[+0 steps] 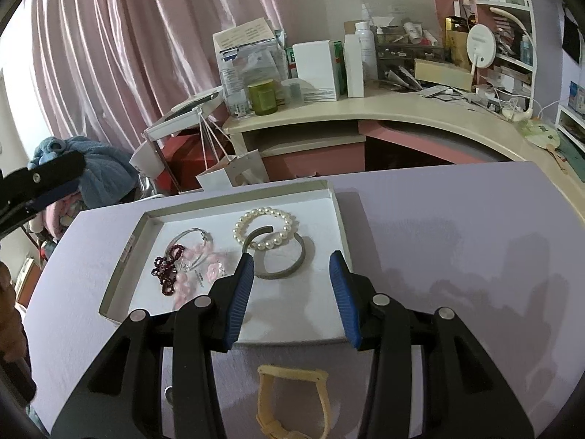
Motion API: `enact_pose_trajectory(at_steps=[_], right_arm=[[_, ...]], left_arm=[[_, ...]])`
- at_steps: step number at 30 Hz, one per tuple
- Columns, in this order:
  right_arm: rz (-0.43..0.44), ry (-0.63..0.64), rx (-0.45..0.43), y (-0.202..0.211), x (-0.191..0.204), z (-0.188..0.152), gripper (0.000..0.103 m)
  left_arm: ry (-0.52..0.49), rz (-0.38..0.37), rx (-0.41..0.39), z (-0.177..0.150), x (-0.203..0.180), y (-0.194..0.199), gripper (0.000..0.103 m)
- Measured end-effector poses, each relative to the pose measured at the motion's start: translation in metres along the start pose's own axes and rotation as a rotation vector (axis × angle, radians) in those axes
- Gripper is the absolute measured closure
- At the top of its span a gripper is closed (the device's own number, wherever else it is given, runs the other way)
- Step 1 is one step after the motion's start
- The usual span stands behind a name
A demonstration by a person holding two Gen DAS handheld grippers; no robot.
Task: Organize jewelry
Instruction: 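Lower the pink bracelet into the tray and open the left tool, then withdraw both tools from the tray back over the loose jewelry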
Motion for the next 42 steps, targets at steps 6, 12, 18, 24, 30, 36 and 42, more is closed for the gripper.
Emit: enact_pose_trajectory(at_steps=[6,12,18,24,30,36,42], right_arm=[[0.006,-0.005,-0.019,0.011,-0.001,-0.002,0.058],[0.009,0.006,-0.026,0.017,0.003,-0.006,0.058],[0.021,0.002,-0.038,0.031,0.008,-0.014,0.058],[0.082,0.048,-0.010,0.050,0.028,-0.046,0.058],[0.125,0.061,0.015,0.067,0.044,-0.076,0.058],[0.133,0.076,0.001,0.086,0.057,-0.090,0.058],[0.109,0.080,-0.010,0.105,0.054,-0.106,0.058]], left_arm=[[0.037,0.072,-0.051,0.001,0.025,0.026,0.029],[0.067,0.125,-0.078,-0.004,0.043,0.046,0.025],[0.082,0.154,-0.095,-0.015,0.048,0.063,0.024],[0.082,0.187,-0.085,-0.047,0.044,0.086,0.019],[0.102,0.197,-0.060,-0.074,0.041,0.103,0.017],[0.093,0.215,-0.062,-0.084,0.028,0.110,0.012],[0.102,0.213,-0.052,-0.083,0.018,0.109,0.012]])
Point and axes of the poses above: each gripper's, at about its wrist camera, not at the fingertips, and y roughly against the way its jaws point, x to its left, z to its top, the point moved 2 cm from there along -y, roughly the way its jaws point, and after that the axes turned 2 degrees about x, right-handed, at the moved point
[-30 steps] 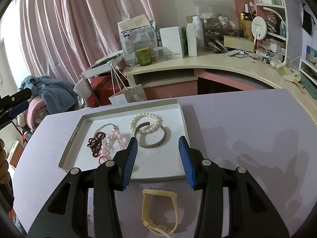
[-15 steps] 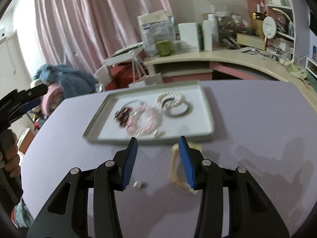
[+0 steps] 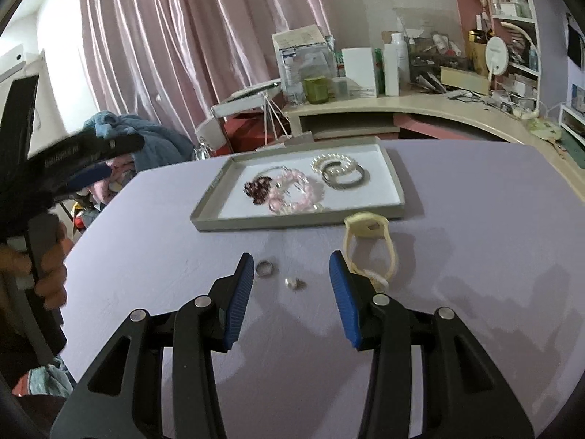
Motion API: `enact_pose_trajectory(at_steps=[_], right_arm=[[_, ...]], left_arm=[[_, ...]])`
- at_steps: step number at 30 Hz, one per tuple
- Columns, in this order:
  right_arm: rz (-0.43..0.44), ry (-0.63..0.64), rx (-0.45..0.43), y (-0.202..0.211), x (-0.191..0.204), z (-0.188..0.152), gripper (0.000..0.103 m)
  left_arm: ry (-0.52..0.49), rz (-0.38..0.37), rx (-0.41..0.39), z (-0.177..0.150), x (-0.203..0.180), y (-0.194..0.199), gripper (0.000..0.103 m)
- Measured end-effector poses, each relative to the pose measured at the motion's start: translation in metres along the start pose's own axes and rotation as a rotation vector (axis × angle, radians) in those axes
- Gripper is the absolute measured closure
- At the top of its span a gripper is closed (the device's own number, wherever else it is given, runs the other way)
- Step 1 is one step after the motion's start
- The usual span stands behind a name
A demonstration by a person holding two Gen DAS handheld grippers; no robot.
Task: Organize jewelry
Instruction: 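Withdraw both tools from the tray back over the loose jewelry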
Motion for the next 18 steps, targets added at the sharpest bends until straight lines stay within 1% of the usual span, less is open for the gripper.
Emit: enact_pose_trajectory(at_steps=[6,9,12,18], right_arm=[[-0.030,-0.006,0.038,-0.001,-0.010,-0.017,0.058],[-0.026,-0.010,0.070,-0.008,-0.013,-0.024,0.058],[-0.012,-0.010,0.110,-0.021,-0.013,-0.029,0.058],[0.019,0.025,0.164,-0.047,-0.004,-0.029,0.059]], left_arm=[[0.005,-0.008,-0.010,-0.004,-0.003,0.008,0.012],[0.020,0.003,-0.015,-0.010,0.002,0.014,0.012],[0.047,0.016,-0.015,-0.017,0.014,0.019,0.011],[0.086,0.072,-0.020,-0.029,0.047,0.029,0.010]])
Point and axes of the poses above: each gripper's, at about its wrist camera, not at the fingertips, and y roughly against the way its jaws point, x to its left, z to its top, the point moved 2 cm from there along -y, roughly the way its jaws point, and after that the axes turned 2 degrees about x, right-handed, at the moved point
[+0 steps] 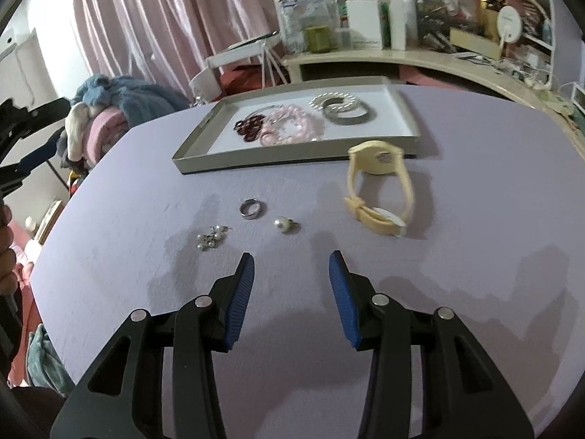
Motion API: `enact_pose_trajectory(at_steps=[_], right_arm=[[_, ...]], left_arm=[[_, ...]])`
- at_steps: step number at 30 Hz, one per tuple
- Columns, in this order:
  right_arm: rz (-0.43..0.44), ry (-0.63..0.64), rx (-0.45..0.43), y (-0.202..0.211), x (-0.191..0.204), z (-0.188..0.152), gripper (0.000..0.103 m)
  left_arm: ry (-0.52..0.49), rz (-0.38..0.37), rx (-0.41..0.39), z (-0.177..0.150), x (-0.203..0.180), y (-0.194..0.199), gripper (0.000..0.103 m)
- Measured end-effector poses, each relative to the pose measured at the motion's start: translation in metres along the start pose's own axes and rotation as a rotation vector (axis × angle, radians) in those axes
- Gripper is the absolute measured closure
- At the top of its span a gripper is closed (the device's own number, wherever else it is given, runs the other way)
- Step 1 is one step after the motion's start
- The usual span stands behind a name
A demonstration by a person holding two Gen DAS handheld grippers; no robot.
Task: Organize jewelry
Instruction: 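Withdraw both tools from the tray back over the loose jewelry, then close the right tool on the second pearl stud earring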
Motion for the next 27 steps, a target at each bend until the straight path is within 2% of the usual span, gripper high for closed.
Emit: enact_pose_trajectory(at_steps=[8,16,21,27], right_arm=[[-0.013,0.074,0.026,-0.030,0.015,0.017,0.065],[-0.054,0.145,0.078,-0.053,0.021,0.020,0.078],[-0.075,0.166,0.070,-0.055,0.019,0.022,0.086],[-0.081,0.187,0.063,-0.054,0.019,0.021,0.087]], left_arm=[[0.050,0.052,0.012,-0.005,0.027,-0.004,0.010],[0.037,0.047,0.014,-0.005,0.023,-0.010,0.010],[0.039,0.047,0.022,-0.004,0.015,-0.018,0.010],[0.036,0.047,0.030,-0.004,0.010,-0.024,0.010]])
Point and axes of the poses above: each gripper's, at about its wrist camera, not at the fingertips, and y roughly against the way its jaws point, x to its left, z to its top, the point moved 2 cm from there along -y, roughly the way its jaws point, and after that the axes turned 2 degrees about x, right-handed, at the moved point
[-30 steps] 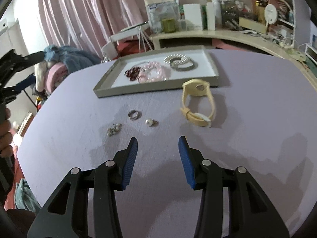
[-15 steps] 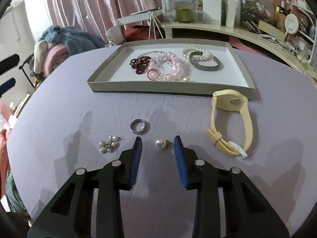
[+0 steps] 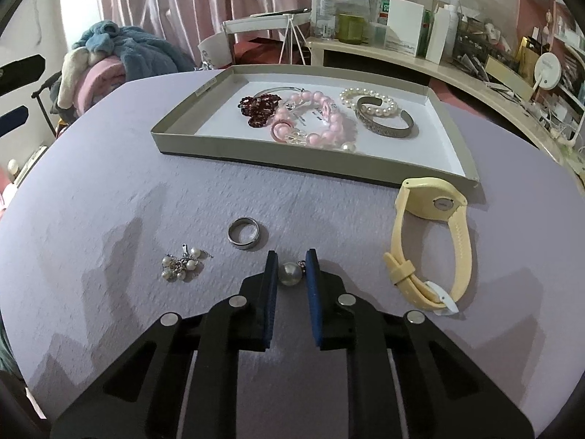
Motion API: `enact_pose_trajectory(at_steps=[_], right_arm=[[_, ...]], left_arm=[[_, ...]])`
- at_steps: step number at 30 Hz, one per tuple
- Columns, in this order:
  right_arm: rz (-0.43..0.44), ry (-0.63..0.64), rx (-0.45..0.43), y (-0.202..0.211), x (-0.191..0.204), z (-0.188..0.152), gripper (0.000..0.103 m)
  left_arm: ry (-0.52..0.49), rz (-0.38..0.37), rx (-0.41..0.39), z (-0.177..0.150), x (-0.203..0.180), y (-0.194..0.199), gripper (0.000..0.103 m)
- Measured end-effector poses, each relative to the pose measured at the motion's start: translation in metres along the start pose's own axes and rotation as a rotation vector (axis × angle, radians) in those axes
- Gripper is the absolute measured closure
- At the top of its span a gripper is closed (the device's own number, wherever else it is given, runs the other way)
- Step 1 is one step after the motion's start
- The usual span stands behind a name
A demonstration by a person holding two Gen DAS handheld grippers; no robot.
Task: Organize jewelry
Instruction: 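Close the right tool on the second pearl stud earring, then grasp the silver flower earring with the left tool while the right carries the pearl earring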
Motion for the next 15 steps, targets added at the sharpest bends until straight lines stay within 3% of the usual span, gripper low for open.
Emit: enact_pose_trajectory(at_steps=[8,15], right_arm=[[0.058,-0.046,-0.068,0.027,-0.013,0.002,0.087],[0.066,-0.161,-0.192,0.067,-0.042,0.018,0.087]], left_arm=[[-0.029,-0.055,0.054,-0.011,-0.008,-0.015,0.010],[-0.177,-0.150,0.156,-0.046,-0.049,-0.039,0.010]])
Point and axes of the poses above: each gripper's, at about its wrist camera, not at the fingertips, and y roughly against the way its jaws point, x to its left, z to its top, the point moved 2 cm from there along -y, roughly the way its jaws point, and after that the axes turned 2 degrees about x, right-handed, at the moved point
